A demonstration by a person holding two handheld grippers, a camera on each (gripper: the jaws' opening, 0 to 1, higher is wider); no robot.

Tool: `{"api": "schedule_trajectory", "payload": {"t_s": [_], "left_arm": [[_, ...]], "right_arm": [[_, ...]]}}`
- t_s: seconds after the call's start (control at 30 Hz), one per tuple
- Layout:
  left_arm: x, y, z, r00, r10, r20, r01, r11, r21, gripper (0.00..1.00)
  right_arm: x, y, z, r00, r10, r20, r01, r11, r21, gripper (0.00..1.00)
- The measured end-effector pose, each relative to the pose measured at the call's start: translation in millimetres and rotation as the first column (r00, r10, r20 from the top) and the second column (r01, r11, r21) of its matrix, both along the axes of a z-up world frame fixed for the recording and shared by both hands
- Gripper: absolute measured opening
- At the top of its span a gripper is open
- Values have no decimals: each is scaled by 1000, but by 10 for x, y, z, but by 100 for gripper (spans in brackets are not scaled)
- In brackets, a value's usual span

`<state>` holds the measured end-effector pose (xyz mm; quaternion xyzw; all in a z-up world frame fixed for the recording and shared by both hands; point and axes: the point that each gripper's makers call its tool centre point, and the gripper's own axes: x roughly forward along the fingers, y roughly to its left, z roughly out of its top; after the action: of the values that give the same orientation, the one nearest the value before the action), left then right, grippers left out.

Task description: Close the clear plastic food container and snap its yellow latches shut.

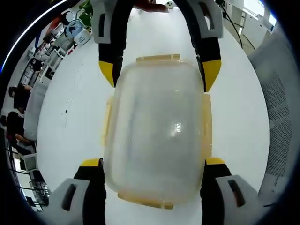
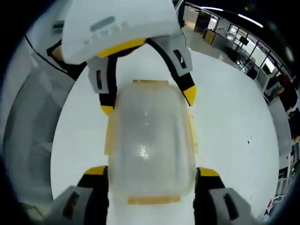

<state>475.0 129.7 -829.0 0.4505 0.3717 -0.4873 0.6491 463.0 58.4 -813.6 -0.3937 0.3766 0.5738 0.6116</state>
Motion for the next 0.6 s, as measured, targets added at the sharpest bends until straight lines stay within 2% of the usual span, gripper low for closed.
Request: {"api": "schedule_trajectory", "payload": {"t_s": [0.6], "left_arm": [[182,11,-6,1000,12,-5,-12,1000,-11,83]], "right_arm": [[202,23,-5,1000,20,4,-20,1000,-2,74]]}}
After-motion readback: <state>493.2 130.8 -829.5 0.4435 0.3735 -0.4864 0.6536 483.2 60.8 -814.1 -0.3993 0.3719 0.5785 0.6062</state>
